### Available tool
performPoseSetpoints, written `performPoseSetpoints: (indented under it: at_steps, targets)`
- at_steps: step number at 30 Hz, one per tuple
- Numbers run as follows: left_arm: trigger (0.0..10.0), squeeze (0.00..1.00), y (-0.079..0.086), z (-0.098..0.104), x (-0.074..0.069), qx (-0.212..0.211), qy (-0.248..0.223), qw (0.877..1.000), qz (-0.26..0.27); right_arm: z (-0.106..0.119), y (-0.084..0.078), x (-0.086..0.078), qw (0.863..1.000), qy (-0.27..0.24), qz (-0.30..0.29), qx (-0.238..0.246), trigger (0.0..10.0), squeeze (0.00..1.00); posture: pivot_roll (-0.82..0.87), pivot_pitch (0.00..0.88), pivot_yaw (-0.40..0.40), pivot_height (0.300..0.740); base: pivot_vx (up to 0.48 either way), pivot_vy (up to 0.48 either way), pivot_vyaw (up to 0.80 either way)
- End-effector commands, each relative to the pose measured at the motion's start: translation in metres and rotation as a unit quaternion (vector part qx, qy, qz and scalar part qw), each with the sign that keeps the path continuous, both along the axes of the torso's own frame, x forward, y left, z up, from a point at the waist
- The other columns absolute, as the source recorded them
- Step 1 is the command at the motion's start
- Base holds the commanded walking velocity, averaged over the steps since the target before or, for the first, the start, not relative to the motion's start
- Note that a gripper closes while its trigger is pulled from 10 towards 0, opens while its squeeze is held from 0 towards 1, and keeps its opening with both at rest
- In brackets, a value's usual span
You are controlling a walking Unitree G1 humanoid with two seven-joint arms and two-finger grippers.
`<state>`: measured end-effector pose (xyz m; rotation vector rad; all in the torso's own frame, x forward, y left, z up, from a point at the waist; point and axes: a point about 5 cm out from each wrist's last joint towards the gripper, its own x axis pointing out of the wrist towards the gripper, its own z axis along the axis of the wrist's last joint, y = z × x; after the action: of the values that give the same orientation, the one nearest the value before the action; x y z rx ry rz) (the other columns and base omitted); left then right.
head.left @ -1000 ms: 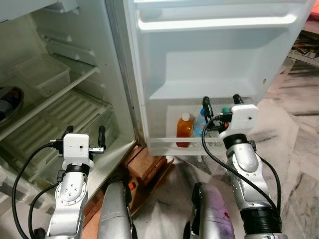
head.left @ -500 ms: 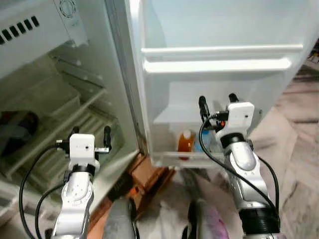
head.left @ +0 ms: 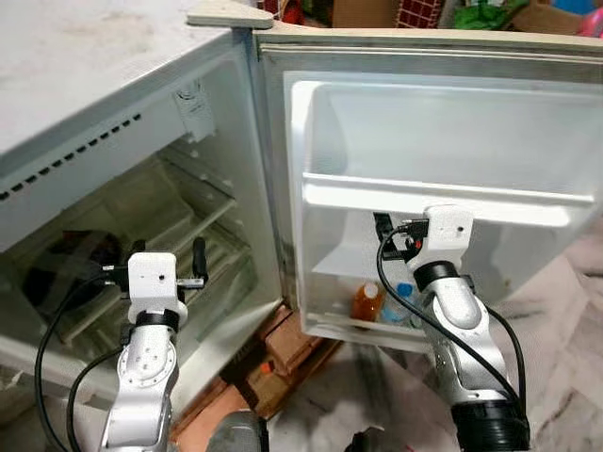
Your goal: Restocking fridge
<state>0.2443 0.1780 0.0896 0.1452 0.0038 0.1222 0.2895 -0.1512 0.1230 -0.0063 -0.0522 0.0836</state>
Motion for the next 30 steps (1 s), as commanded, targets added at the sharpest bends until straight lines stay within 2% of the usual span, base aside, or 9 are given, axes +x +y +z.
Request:
performPoseSetpoints:
  at_steps: [1,16,24,30]
  targets:
    - [10.0,0.0,0.0018,-0.001,-0.001,0.008,0.006,1.0,0.005,0.0014,-0.0013,-0.0014,1.0,0.002,-0.004,0.007,10.0,0.0,0.11,0.075,0.01,0.74,0.0,0.0,0.0]
    - [10.0,0.0,0.0021,-0.0002,0.0029,0.01,0.008,1.0,0.007,0.0006,0.0002,-0.0007,1.0,0.01,0.002,0.007,10.0,0.0,0.11,0.077,0.011,0.74,0.0,0.0,0.0]
    - [10.0,0.0,-0.0017,-0.002,0.003,0.02,0.01,1.0,0.004,0.0008,0.0069,0.0034,1.0,0.013,0.009,0.015,10.0,0.0,0.12,0.061,0.005,0.74,0.0,0.0,0.0]
    - [10.0,0.0,-0.0025,-0.0005,0.0075,0.02,0.007,1.0,0.004,0.0005,0.0066,0.0059,1.0,0.012,0.011,0.01,10.0,0.0,0.12,0.054,0.006,0.74,0.0,-0.303,0.0]
